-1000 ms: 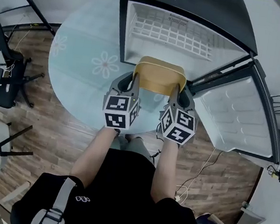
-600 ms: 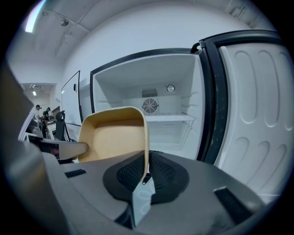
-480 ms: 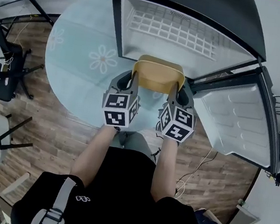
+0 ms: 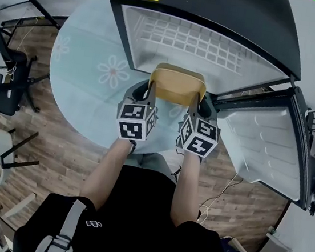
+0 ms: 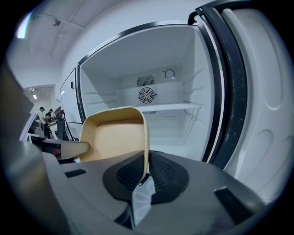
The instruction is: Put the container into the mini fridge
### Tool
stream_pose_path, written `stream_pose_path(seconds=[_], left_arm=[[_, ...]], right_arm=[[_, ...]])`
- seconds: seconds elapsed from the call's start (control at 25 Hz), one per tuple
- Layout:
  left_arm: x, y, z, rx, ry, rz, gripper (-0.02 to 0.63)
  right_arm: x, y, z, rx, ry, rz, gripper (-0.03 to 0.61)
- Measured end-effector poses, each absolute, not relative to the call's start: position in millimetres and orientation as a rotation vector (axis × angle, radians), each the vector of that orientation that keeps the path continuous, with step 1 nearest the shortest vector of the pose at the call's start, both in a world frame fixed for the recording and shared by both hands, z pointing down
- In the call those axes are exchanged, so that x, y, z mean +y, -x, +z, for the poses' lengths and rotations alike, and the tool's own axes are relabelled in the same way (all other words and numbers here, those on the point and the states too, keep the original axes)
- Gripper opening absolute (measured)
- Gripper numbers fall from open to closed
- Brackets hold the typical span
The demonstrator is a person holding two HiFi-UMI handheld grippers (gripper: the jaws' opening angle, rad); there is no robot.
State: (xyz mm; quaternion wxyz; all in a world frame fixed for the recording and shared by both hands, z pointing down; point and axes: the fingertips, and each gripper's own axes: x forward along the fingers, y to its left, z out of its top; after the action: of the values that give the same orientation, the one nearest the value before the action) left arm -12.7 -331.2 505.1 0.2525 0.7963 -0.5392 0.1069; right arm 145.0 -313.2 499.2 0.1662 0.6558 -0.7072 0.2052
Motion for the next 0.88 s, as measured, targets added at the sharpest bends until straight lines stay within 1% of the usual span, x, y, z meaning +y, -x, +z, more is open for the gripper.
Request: stream_pose_path(seconds=[0.88], left_arm=[[-396.7,-3.4,560.2,-1.46,-2.17,0.455,0.017]], right_arm=[[-372.3,-158.9,569.5,-1.965,-1.819,0.778,0.029]])
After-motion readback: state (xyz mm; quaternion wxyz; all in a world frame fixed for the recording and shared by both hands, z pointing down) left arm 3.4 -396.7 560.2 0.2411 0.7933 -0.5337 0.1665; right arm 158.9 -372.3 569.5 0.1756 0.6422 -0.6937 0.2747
